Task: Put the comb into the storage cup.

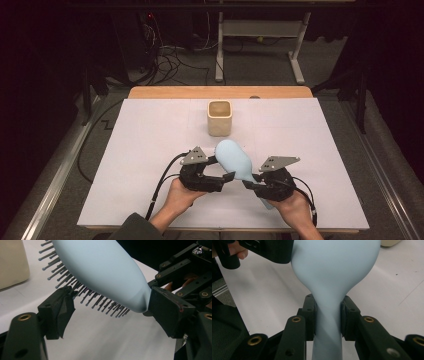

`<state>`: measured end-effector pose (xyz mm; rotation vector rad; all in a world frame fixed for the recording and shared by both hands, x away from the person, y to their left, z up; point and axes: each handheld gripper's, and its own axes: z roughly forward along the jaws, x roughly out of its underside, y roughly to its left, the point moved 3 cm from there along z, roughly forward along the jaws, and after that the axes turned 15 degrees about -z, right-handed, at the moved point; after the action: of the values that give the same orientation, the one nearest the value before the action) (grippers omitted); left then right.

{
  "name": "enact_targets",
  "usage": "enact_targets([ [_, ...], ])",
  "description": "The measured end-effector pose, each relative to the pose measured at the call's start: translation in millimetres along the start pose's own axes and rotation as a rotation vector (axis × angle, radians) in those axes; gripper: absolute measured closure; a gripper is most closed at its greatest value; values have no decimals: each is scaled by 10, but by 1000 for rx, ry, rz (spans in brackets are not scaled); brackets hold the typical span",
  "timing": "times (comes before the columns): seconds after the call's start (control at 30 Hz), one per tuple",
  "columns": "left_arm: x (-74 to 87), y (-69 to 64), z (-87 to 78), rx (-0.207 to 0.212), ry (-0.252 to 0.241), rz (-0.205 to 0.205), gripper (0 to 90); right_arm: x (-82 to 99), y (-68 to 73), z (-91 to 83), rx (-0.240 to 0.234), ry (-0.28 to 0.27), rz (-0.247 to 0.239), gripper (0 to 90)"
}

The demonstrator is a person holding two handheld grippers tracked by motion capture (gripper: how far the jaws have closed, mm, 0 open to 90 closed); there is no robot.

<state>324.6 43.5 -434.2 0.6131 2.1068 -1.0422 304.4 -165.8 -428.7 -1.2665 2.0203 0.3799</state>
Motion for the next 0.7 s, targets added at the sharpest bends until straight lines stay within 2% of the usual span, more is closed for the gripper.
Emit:
enact_targets([
  [0.2,-16,-15,29,1,4,0,206,-20,21,15,5,-4,-14,708],
  [0.47,-34,-30,62,14,7,-27,201,-38,39,21,7,-11,-21,709],
  [0.7,-33,-75,120,23,19,-20,182,-86,109,33,-3,-16,-48,709],
])
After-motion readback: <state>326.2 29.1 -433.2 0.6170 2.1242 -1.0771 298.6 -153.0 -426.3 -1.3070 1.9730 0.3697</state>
